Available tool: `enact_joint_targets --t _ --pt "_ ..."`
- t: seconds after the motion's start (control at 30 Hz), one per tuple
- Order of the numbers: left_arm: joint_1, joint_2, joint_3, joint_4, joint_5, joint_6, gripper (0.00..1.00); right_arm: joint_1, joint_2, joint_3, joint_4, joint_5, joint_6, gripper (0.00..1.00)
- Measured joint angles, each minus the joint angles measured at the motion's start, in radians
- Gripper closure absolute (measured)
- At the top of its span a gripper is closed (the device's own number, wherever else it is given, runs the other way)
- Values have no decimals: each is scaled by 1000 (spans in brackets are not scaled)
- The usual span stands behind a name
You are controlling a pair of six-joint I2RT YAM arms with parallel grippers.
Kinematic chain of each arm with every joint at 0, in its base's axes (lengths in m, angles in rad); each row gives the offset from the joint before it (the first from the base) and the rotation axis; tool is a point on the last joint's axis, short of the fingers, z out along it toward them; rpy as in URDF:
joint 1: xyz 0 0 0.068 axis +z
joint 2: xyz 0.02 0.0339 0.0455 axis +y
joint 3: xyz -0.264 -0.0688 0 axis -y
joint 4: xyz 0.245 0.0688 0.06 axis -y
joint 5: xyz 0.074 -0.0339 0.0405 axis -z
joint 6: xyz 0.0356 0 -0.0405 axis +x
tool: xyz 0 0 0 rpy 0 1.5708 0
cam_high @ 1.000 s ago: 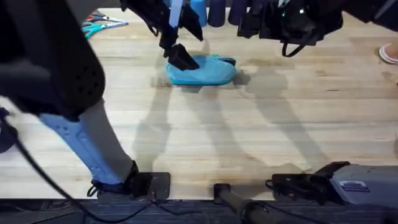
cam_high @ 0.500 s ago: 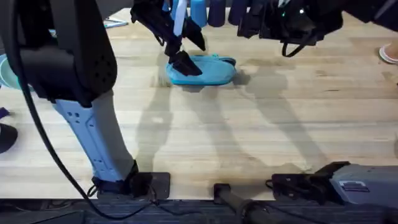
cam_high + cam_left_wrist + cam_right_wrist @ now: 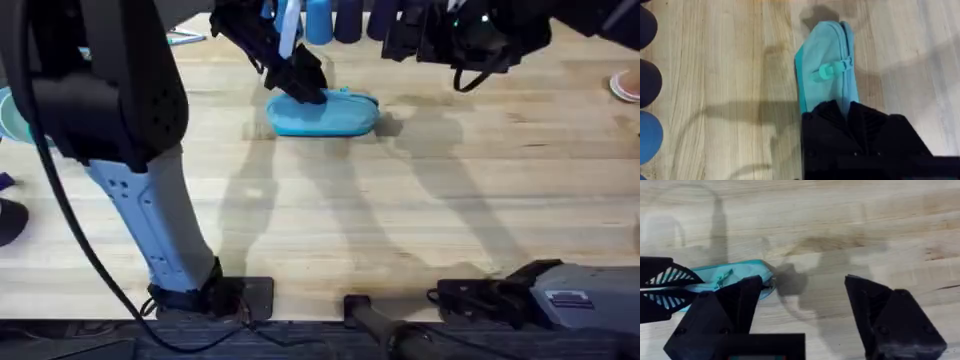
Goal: Unzip the bag, pick up the pens from the table one at a time and place them inside, then zip the bag closed.
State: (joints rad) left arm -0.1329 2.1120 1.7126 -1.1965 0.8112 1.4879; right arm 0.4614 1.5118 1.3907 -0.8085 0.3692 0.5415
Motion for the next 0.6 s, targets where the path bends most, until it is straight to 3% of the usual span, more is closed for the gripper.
enact_joint_targets --t 0.17,0.43,0.6 --pt "0 0 0 0 0 0 957 0 0 0 3 -41 0 4" --pt "0 0 0 0 0 0 957 0 0 0 46 -257 0 4" --pt "0 0 0 0 0 0 957 0 0 0 97 -331 10 4"
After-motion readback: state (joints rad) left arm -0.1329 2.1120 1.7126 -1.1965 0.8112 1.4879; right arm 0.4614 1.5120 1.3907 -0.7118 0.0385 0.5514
